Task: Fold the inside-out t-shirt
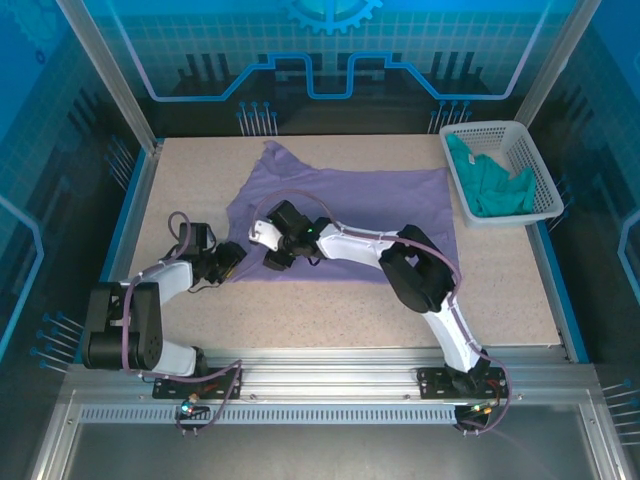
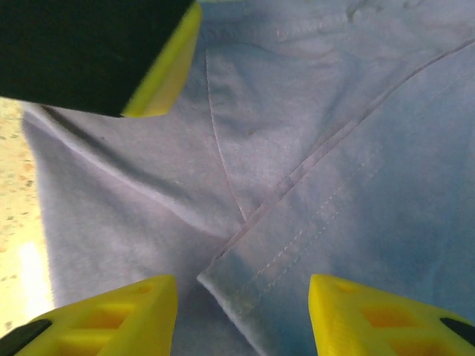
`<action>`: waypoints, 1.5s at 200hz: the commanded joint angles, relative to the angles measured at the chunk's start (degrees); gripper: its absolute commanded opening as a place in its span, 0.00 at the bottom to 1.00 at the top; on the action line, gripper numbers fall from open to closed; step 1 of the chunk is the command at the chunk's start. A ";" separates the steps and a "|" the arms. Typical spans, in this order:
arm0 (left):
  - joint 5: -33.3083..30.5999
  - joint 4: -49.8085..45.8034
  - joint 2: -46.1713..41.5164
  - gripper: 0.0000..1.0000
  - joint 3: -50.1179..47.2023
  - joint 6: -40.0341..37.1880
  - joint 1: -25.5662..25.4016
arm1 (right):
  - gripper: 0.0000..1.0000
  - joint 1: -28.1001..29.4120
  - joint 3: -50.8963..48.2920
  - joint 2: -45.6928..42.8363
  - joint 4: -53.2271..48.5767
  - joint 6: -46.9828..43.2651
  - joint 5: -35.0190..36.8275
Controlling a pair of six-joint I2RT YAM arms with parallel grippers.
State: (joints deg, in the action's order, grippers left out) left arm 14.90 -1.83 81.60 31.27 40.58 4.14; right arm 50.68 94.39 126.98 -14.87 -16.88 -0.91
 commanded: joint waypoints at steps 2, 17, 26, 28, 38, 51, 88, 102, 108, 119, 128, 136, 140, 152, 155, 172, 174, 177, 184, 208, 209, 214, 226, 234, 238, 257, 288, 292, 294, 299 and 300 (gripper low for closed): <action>0.90 -1.20 0.75 0.52 -2.25 0.05 0.59 | 0.50 0.39 4.23 3.28 -4.54 -2.05 -0.26; 0.97 -1.17 0.66 0.52 -2.42 -0.01 0.82 | 0.49 0.42 5.09 4.17 -5.07 -2.21 0.38; 0.93 -1.16 0.58 0.52 -2.44 -0.06 0.87 | 0.47 0.40 5.44 4.56 -5.08 -2.26 0.86; 0.90 -1.23 0.51 0.52 -2.44 -0.10 0.94 | 0.46 0.41 5.52 4.56 -5.19 -2.25 0.90; 0.84 -1.31 0.57 0.52 -2.57 -0.21 0.96 | 0.42 0.39 5.95 4.82 -5.12 -1.97 1.38; 0.77 -1.14 0.75 0.52 -2.83 -0.21 1.03 | 0.30 0.39 6.17 4.83 -4.63 -1.24 2.27; 0.13 -0.98 0.83 0.52 -3.80 -0.49 1.13 | 0.06 -1.09 4.90 2.18 -1.35 5.27 4.19; -0.19 -1.05 0.83 0.53 -4.02 -0.76 1.15 | 0.02 -2.89 4.54 0.68 -0.27 9.97 4.35; -0.25 -1.04 0.67 0.53 -4.06 -0.85 1.18 | 0.00 -3.99 4.62 0.16 -0.12 12.37 4.70; -0.44 -1.14 0.50 0.53 -4.11 -0.95 1.22 | 0.00 -6.36 5.04 -0.32 -0.56 17.51 5.35; -0.47 -1.35 0.30 0.53 -4.11 -1.11 1.22 | 0.00 -8.96 6.30 -0.05 -2.24 22.70 5.99; -0.56 -1.39 0.14 0.53 -4.10 -1.20 1.22 | 0.00 -11.54 7.98 0.78 -5.08 28.15 5.56; -0.57 -1.45 0.06 0.53 -4.11 -1.25 1.22 | 0.00 -12.85 8.62 1.29 -6.24 30.52 4.78; -0.74 -1.56 -0.23 0.53 -4.11 -1.23 1.22 | 0.09 -16.72 10.29 2.87 -8.75 37.12 1.73; -0.73 -1.52 -0.28 0.54 -4.11 -1.21 1.22 | 0.13 -17.32 10.48 3.14 -8.92 38.07 1.15; -0.91 -1.97 -0.95 0.55 -3.72 -1.49 1.31 | 0.31 -19.83 10.37 3.00 -9.54 40.87 -1.35; -0.96 -2.07 -1.04 0.55 -3.64 -1.54 1.31 | 0.33 -20.00 10.24 2.72 -9.55 40.92 -1.35; -1.04 -2.34 -1.27 0.56 -3.50 -1.63 1.31 | 0.35 -20.22 9.82 2.21 -9.56 40.76 -1.19; -1.42 -2.95 -1.83 0.56 -3.26 -1.89 1.31 | 0.39 -20.71 8.63 0.62 -9.50 40.38 -0.31; -2.76 -4.64 -4.59 0.57 -2.21 -2.61 1.31 | 0.46 -23.46 0.62 -8.16 -9.12 37.91 0.01; -2.85 -4.70 -4.69 0.57 -2.15 -2.70 1.31 | 0.46 -23.62 -0.04 -8.59 -9.12 37.77 0.06; -2.92 -5.19 -5.45 0.57 -1.81 -2.87 1.31 | 0.46 -24.38 -3.09 -11.24 -9.25 37.23 0.43; -3.50 -5.87 -8.07 0.57 -1.39 -2.92 1.25 | 0.47 -26.66 -11.20 -18.45 -10.25 35.71 0.17; -4.12 -5.73 -10.10 0.58 -1.38 -2.79 0.92 | 0.47 -28.72 -17.02 -23.50 -11.49 35.48 0.64; -4.48 -5.53 -11.14 0.58 -1.39 -2.64 0.61 | 0.47 -29.96 -19.88 -25.99 -11.93 35.28 0.47; -6.84 -3.79 -13.53 0.58 -0.51 -3.30 -2.96 | 0.50 -37.55 -30.81 -34.45 -14.69 36.58 -2.77; -3.81 -2.13 -3.40 0.59 7.07 -3.51 -9.57 | 0.49 -46.68 -34.82 -33.27 -20.27 35.62 -3.01; -2.97 -2.14 -1.67 0.59 8.13 -3.25 -9.88 | 0.49 -47.53 -34.96 -32.50 -20.62 35.50 -2.53; -2.66 -2.11 -0.97 0.58 8.58 -3.19 -10.04 | 0.49 -48.02 -35.02 -32.01 -20.72 35.49 -2.39; -2.06 -1.67 0.74 0.58 9.47 -2.79 -10.12 | 0.48 -49.13 -35.01 -30.94 -20.87 35.34 -2.63; -2.02 -1.50 1.14 0.59 9.63 -2.70 -10.16 | 0.48 -49.29 -34.99 -30.75 -20.89 35.25 -2.75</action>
State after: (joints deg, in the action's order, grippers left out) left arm 10.31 -4.62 75.02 35.59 38.57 -4.36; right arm 4.32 61.54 91.20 -29.58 19.29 -2.35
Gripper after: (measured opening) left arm 0.587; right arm 0.490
